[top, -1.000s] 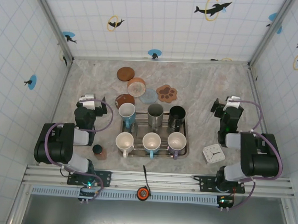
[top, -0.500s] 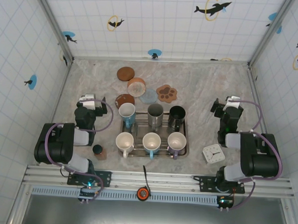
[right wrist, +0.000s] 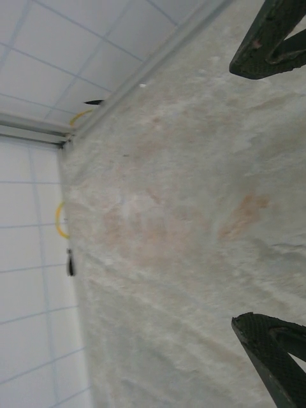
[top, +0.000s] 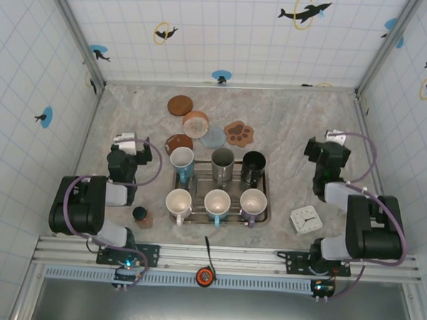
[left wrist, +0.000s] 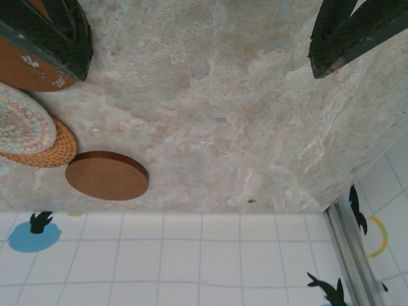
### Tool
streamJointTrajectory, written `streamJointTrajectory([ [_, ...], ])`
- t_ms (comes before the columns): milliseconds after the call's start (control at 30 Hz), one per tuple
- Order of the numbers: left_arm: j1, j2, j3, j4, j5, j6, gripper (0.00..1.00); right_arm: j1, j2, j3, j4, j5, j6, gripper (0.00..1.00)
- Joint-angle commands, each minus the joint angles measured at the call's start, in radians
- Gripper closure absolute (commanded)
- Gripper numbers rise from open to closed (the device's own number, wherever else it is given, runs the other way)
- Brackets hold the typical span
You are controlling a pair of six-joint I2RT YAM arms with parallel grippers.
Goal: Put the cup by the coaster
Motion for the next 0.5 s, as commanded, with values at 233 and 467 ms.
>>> streamJointTrajectory([
  [233, -0.005, -0.073, 0.381, -0.541, 0.202, -0.116, 0.27, 0.134, -0.023, 0.446, -0.650, -0.114, 0.003, 0.05],
  [467, -0.124, -0.152, 0.538, -0.813, 0.139, -0.120, 0.32, 0.260, 0.218, 0.838, -1.010, -0.230, -0.004, 0.08],
])
